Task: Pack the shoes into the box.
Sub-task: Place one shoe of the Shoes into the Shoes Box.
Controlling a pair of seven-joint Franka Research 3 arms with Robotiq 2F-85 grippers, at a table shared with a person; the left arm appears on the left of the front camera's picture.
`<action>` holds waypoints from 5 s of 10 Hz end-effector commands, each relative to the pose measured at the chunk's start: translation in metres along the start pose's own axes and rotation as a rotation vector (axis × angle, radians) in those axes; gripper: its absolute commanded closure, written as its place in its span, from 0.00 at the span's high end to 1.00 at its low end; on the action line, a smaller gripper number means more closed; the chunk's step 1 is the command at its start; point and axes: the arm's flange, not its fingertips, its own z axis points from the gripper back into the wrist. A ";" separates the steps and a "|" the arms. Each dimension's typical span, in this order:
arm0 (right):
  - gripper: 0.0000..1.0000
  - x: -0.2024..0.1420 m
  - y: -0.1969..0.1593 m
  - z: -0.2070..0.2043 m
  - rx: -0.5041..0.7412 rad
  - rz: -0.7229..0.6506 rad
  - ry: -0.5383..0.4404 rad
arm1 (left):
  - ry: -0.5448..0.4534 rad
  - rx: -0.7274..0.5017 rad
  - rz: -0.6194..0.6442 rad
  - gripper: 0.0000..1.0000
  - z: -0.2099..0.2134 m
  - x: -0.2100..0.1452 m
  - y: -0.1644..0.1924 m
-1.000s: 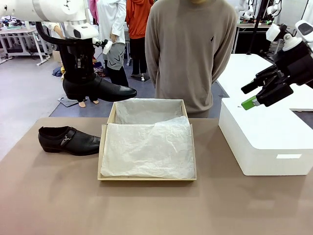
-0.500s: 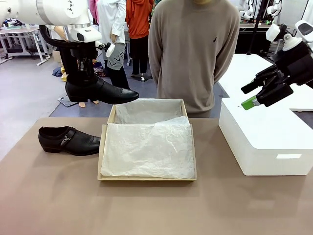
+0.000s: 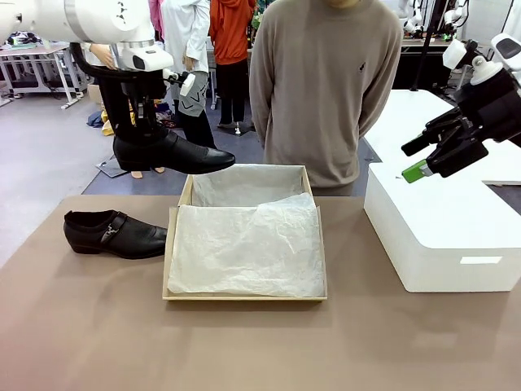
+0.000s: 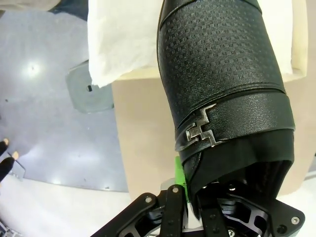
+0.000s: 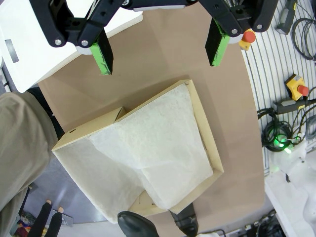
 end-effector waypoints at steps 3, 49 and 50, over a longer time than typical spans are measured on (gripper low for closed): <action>1.00 0.000 -0.004 -0.001 0.011 0.025 -0.028 | 0.009 -0.054 0.023 0.00 0.008 0.055 0.006; 1.00 0.000 -0.004 -0.001 0.011 0.025 -0.028 | -0.038 -0.064 0.034 1.00 -0.063 0.068 0.067; 1.00 0.000 -0.004 -0.001 0.011 0.025 -0.028 | -0.036 0.037 -0.019 1.00 -0.070 0.114 0.045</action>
